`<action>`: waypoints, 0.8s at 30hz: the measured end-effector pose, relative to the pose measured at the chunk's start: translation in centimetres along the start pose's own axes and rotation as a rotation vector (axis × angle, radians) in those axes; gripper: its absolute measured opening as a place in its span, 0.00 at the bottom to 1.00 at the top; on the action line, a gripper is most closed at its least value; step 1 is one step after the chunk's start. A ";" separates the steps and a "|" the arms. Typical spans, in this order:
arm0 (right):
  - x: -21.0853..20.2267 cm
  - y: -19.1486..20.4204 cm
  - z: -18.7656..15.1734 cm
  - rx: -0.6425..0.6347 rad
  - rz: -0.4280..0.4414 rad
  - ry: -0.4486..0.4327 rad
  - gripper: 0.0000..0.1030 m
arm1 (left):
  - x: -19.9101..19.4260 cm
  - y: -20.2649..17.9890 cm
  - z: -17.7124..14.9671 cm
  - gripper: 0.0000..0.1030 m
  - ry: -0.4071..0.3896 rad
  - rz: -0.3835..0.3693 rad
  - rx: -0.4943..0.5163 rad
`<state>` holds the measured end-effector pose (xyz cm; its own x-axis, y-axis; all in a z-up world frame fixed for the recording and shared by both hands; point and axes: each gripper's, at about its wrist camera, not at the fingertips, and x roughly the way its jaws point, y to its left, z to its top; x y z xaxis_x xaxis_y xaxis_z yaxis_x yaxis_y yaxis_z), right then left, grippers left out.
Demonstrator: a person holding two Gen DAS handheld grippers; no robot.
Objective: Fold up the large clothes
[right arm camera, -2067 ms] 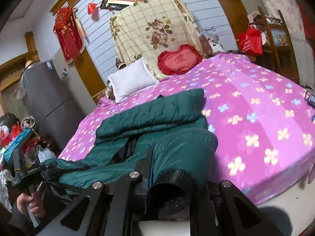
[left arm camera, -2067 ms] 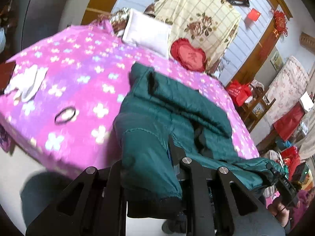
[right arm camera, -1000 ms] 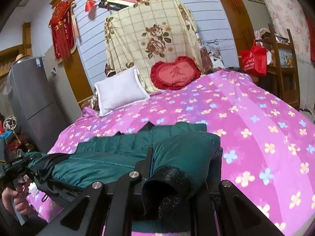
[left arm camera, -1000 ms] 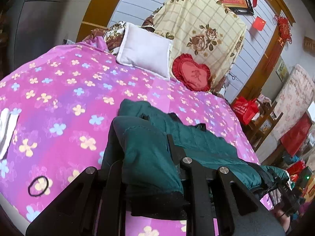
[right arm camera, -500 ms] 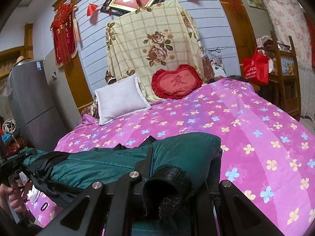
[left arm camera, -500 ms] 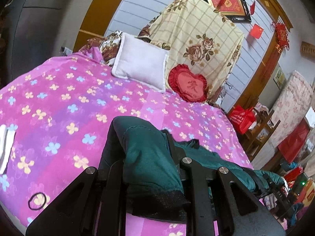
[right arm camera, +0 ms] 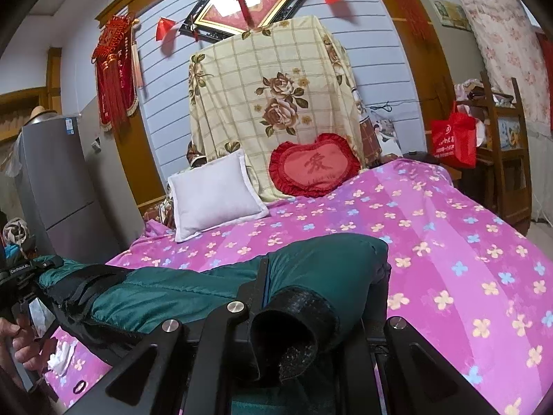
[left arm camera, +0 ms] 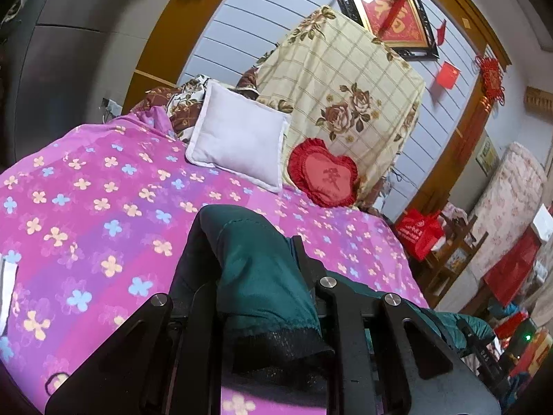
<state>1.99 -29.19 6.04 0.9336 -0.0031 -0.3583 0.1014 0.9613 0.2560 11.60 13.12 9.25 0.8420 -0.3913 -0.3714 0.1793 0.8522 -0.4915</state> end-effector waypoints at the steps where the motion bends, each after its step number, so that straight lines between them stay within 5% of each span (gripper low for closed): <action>1: 0.7 -0.1 0.0 0.006 0.006 0.002 0.12 | 0.7 0.2 0.1 0.15 -0.005 0.009 0.009; 15: 14.2 -2.3 -2.0 0.053 -0.076 0.133 0.12 | 15.7 3.3 -1.1 0.15 0.136 0.157 0.078; 24: 19.1 -3.7 -2.8 0.037 -0.101 0.195 0.12 | 21.4 4.7 -3.2 0.15 0.235 0.226 0.108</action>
<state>18.46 -32.01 -4.19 0.8345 -0.0417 -0.5494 0.2067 0.9480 0.2420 28.84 7.63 -3.57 0.7283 -0.2468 -0.6393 0.0649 0.9535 -0.2942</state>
